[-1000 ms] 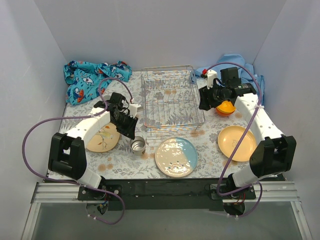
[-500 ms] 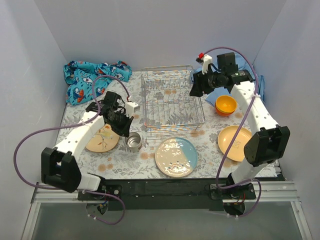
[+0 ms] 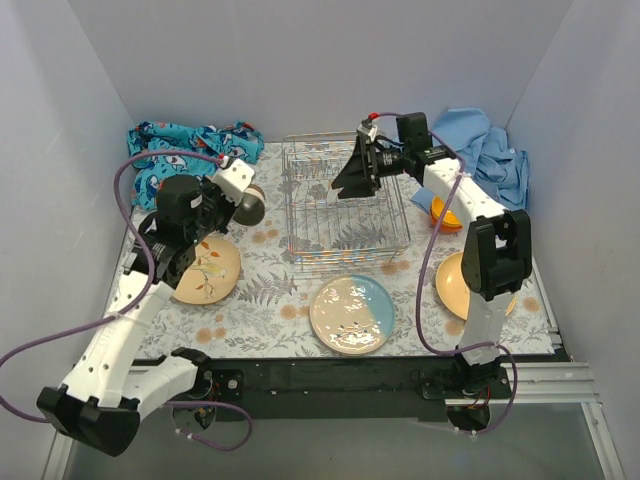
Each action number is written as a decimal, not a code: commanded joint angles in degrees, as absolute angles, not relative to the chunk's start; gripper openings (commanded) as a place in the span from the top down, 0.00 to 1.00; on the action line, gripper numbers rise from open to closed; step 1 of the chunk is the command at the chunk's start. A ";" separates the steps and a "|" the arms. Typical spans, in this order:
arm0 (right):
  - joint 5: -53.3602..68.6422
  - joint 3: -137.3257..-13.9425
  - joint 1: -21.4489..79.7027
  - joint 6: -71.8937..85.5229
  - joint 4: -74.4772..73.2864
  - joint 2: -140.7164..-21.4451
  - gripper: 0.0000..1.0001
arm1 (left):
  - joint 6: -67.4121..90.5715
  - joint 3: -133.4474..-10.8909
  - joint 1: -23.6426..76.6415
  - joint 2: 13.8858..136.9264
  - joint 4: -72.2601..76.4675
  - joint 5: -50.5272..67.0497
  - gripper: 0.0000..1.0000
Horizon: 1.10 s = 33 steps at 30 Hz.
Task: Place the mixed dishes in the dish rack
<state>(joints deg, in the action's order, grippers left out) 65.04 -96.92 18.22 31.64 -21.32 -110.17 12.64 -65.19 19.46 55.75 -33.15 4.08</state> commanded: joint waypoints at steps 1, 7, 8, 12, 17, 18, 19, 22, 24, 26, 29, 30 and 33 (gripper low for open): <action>69.88 -98.61 19.95 45.86 -13.97 -112.41 0.16 | 5.55 -63.99 23.02 58.71 -21.81 -1.49 1.00; 67.15 -100.98 21.70 53.69 -12.92 -115.48 0.11 | -4.39 -61.43 30.32 62.57 -13.63 -6.42 1.00; 65.84 -101.60 22.06 54.66 -12.83 -116.27 0.11 | -4.57 -61.87 30.76 63.01 -13.54 -6.24 1.00; 63.37 -105.02 25.04 55.72 -13.18 -118.74 0.11 | -5.62 -63.02 34.35 65.30 -13.54 -7.64 1.00; 61.62 -104.15 26.72 56.51 -14.76 -119.53 0.10 | -7.73 -60.74 38.92 65.83 -9.78 -12.03 1.00; 61.35 -103.72 26.72 56.69 -15.64 -119.71 0.10 | -8.34 -60.21 39.54 65.92 -8.45 -13.09 1.00; 61.17 -103.10 26.72 56.78 -15.91 -119.88 0.10 | -9.83 -59.60 40.07 66.09 -7.13 -14.57 1.00; 61.00 -103.27 26.81 57.21 -16.00 -120.58 0.10 | -10.72 -59.85 41.48 67.14 -4.66 -15.64 1.00; 60.91 -104.23 26.98 57.48 -15.65 -121.11 0.10 | -11.42 -60.03 42.54 68.03 -4.66 -15.64 1.00; 60.91 -105.55 27.16 57.92 -15.12 -121.38 0.11 | -11.60 -59.85 43.50 68.64 -3.78 -15.56 1.00; 61.00 -105.73 27.60 58.62 -14.41 -121.20 0.12 | -12.30 -58.72 45.08 69.34 -0.89 -16.96 1.00; 61.08 -105.56 27.77 58.71 -13.98 -121.20 0.12 | -12.74 -58.36 45.44 69.43 -0.36 -17.31 1.00; 61.26 -105.03 27.69 59.59 -13.36 -121.46 0.12 | -13.18 -57.83 46.32 69.70 1.93 -18.45 1.00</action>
